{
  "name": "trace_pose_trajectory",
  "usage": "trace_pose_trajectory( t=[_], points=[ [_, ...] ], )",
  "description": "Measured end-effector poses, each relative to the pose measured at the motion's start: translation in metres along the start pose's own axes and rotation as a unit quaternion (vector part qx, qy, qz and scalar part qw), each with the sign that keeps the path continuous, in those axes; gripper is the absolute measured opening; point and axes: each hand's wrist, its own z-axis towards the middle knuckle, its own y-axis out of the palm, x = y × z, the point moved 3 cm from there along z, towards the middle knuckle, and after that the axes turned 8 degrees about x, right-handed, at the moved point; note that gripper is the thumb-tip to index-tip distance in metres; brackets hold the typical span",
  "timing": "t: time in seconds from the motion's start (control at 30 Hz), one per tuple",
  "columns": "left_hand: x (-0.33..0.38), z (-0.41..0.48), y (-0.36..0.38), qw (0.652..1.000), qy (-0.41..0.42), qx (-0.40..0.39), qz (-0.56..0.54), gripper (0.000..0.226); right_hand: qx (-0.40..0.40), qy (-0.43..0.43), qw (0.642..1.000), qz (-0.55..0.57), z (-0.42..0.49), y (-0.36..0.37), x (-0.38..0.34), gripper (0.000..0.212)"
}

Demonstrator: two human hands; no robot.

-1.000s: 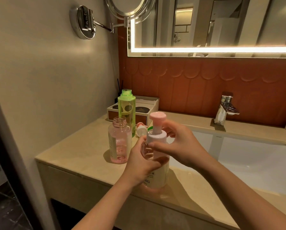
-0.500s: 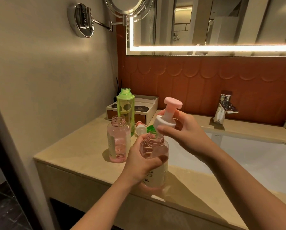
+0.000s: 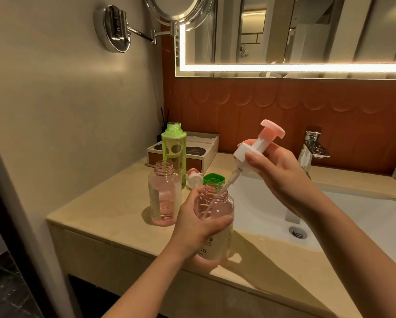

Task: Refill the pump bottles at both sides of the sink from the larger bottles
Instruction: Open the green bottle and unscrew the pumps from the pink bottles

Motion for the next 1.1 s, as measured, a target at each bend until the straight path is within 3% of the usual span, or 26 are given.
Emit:
trace_pose_trajectory(
  t=[0.23,0.47,0.67,0.9,1.0,1.1],
  points=[
    [0.003,0.0,0.0,1.0,-0.005,0.008,0.003,0.059,0.044,0.027,0.998,0.036,-0.001,-0.014,0.004,0.025],
    [0.004,0.0,0.0,1.0,-0.009,0.014,0.016,0.072,0.077,0.06,0.989,0.113,-0.004,-0.03,0.008,0.034],
    [0.008,-0.002,0.001,0.999,-0.004,0.022,0.026,0.053,0.103,0.083,0.978,0.163,-0.007,-0.044,0.011,0.052],
    [0.008,-0.01,0.0,0.999,0.006,0.048,0.018,0.072,0.174,0.123,0.951,0.223,-0.007,-0.059,0.023,0.035],
    [0.011,-0.014,-0.004,0.998,0.02,0.061,0.019,0.067,0.217,0.16,0.932,0.243,-0.004,-0.066,0.038,0.024],
    [0.013,-0.02,-0.014,0.996,0.033,0.08,0.036,0.064,0.221,0.226,0.927,0.202,-0.001,-0.067,0.056,0.029]
  ],
)
